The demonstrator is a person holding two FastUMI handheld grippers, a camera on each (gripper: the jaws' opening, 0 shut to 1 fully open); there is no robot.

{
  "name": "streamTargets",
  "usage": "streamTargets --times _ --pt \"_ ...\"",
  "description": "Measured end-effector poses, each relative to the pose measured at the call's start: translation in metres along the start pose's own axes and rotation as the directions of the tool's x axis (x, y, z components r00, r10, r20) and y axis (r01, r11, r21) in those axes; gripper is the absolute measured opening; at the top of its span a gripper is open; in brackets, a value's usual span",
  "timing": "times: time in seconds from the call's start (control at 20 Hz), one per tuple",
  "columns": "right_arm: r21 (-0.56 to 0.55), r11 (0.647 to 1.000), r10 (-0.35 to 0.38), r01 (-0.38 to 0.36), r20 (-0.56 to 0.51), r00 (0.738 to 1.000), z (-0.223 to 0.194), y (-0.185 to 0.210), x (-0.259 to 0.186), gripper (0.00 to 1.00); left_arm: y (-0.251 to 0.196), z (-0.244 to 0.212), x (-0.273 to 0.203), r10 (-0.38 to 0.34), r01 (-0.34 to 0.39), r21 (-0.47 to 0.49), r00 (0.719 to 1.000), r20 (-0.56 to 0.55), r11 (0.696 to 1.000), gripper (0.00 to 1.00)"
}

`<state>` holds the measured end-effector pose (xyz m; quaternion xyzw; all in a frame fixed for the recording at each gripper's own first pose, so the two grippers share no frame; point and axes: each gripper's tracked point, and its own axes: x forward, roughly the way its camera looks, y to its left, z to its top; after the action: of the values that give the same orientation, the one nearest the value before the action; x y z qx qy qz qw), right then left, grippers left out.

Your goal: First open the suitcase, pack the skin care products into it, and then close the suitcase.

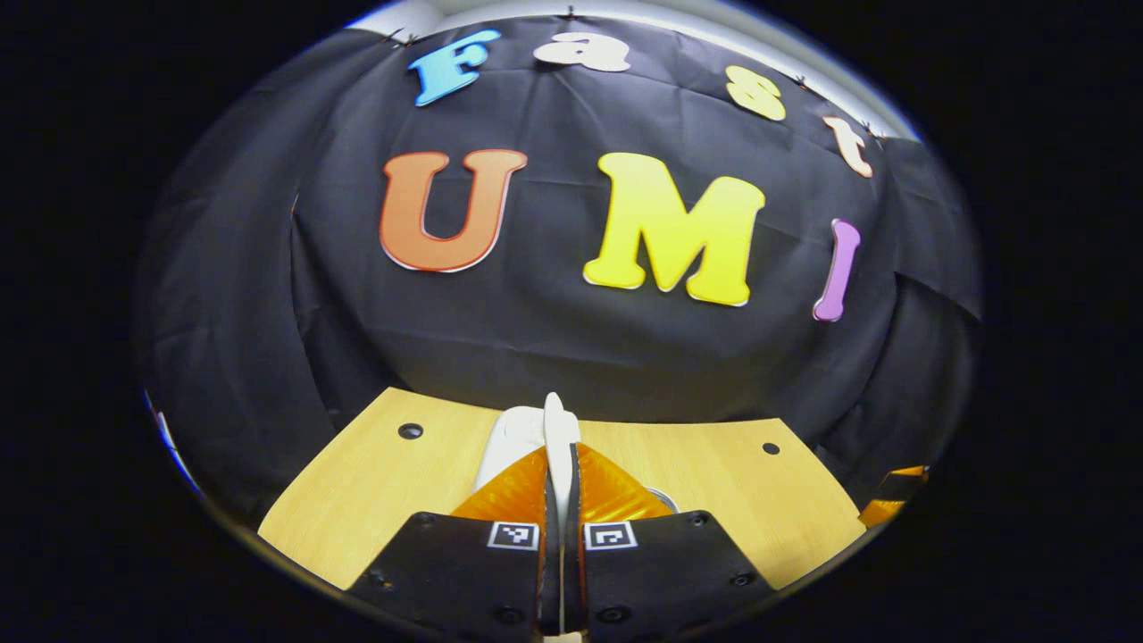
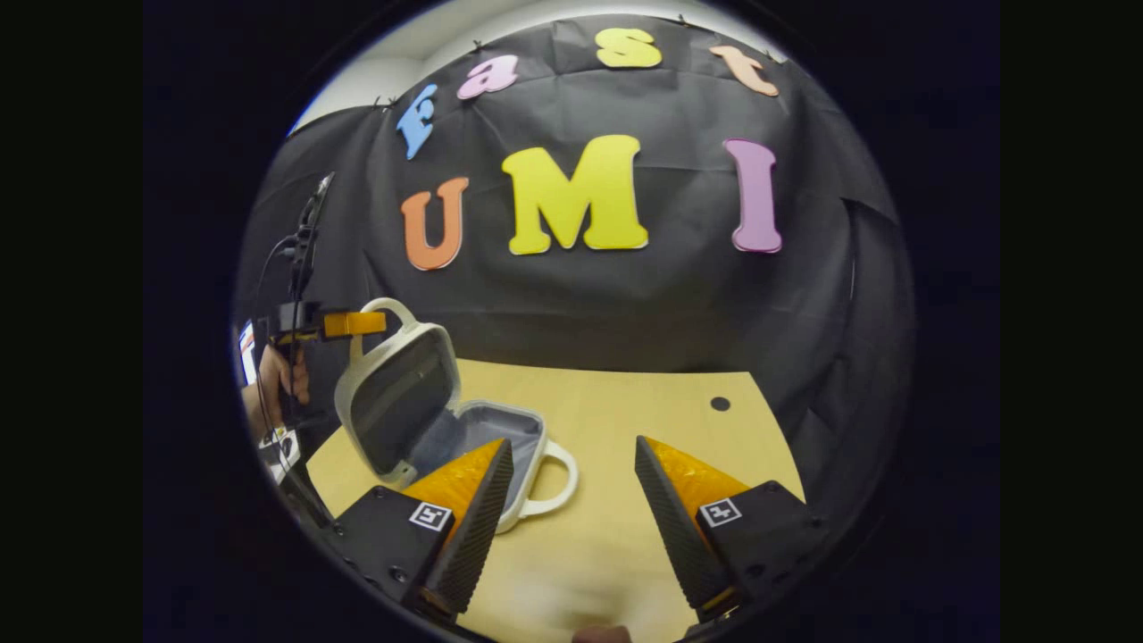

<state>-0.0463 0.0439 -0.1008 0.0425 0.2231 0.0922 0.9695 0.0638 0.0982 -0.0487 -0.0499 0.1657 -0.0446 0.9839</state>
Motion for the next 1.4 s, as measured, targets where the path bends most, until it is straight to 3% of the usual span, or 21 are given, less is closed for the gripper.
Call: streamTargets --times 0.2,0.6,0.7,1.15,1.25,1.4 --pt "0.029 0.998 -0.061 0.061 -0.02 0.998 -0.009 -0.044 -0.013 0.79 -0.058 -0.021 0.006 0.017 -0.018 0.069 1.0 0.008 0.997 0.05" --pt "0.02 0.981 -0.192 0.195 -0.108 0.976 -0.036 -0.142 -0.046 0.79 -0.168 -0.13 0.047 -0.089 0.111 0.203 0.99 -0.113 0.973 0.05" --pt "0.015 0.979 -0.199 0.202 -0.125 0.972 -0.041 -0.151 -0.048 0.82 -0.177 -0.148 0.056 -0.091 0.119 0.221 0.987 -0.134 0.968 0.06" --pt "0.034 0.98 -0.188 0.197 -0.184 0.965 -0.055 -0.168 -0.05 0.8 -0.195 -0.204 0.078 -0.049 0.102 0.279 0.98 -0.191 0.955 0.06" --pt "0.038 0.98 -0.186 0.196 -0.183 0.965 -0.054 -0.168 -0.051 0.8 -0.2 -0.209 0.077 -0.049 0.1 0.262 0.98 -0.194 0.96 0.11" --pt "0.032 0.981 -0.184 0.192 -0.171 0.968 -0.05 -0.166 -0.051 0.82 -0.222 -0.21 0.076 -0.124 0.165 0.208 0.972 -0.199 0.964 0.25"
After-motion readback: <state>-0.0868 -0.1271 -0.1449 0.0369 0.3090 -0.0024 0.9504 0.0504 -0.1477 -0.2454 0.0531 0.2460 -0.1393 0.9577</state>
